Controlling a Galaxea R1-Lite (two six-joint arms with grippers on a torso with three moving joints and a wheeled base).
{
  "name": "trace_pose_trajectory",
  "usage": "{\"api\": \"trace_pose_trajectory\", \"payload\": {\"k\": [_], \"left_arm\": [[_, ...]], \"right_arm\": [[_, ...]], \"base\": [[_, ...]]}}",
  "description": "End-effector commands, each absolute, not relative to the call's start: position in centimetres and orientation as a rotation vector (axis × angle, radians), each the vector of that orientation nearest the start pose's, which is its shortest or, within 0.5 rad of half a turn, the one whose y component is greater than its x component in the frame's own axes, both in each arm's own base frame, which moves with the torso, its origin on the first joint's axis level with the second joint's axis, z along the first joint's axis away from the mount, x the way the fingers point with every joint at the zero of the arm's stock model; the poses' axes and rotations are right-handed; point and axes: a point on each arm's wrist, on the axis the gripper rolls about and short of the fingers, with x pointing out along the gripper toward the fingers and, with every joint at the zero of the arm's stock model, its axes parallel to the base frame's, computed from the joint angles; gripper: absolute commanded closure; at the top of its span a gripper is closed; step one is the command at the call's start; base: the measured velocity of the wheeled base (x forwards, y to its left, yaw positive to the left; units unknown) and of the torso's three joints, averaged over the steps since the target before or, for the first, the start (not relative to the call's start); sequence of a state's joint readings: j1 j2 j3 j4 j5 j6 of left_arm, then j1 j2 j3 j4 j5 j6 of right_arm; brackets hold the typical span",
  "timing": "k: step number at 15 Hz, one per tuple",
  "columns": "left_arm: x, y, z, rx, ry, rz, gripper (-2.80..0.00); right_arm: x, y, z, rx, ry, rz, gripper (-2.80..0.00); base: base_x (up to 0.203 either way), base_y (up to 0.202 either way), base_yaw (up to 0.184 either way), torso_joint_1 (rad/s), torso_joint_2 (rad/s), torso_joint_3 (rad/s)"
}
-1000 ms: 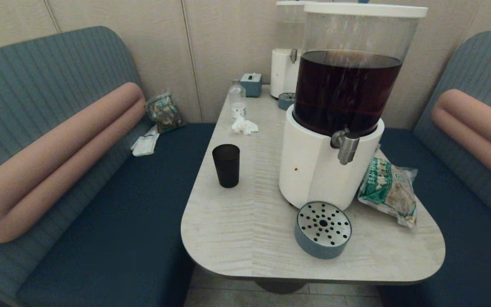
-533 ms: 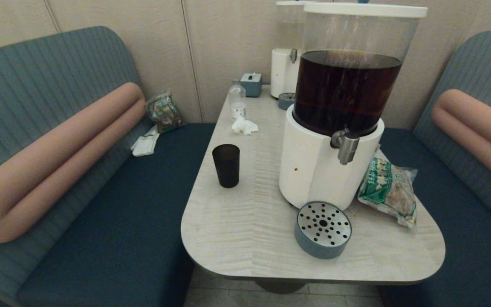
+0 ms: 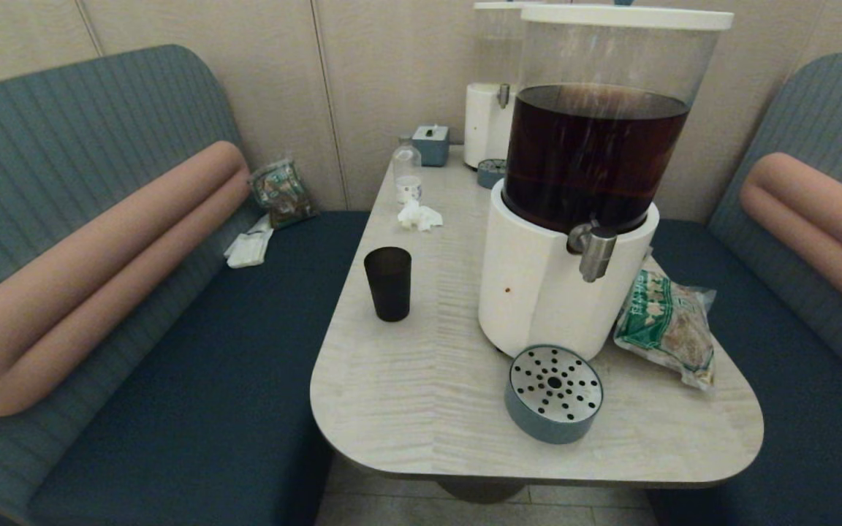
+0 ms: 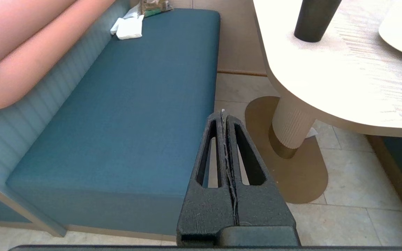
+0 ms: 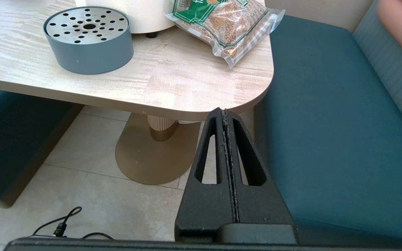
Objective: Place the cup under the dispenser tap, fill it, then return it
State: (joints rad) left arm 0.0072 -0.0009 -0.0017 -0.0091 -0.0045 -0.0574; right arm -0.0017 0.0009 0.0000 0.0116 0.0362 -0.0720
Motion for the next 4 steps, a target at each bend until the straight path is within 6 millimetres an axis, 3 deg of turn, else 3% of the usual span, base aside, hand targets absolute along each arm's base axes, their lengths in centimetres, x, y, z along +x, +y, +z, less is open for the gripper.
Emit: {"api": "trace_pose_trajectory", "payload": {"k": [1,4], "left_arm": [[-2.28,-0.03,7.69,-0.058,-0.009,0.003,0.0],[-2.28,-0.03,7.69,-0.058,-0.009,0.003,0.0]], "right_arm": [[-2.27,0.09,7.44,-0.069,0.012,0.036,0.0],[-2.27,0.09,7.44,-0.069,0.011,0.036,0.0]], "base": [[0.0,0.0,0.0,0.0,0.0,0.0],[0.0,0.0,0.0,0.0,0.0,0.0]]}}
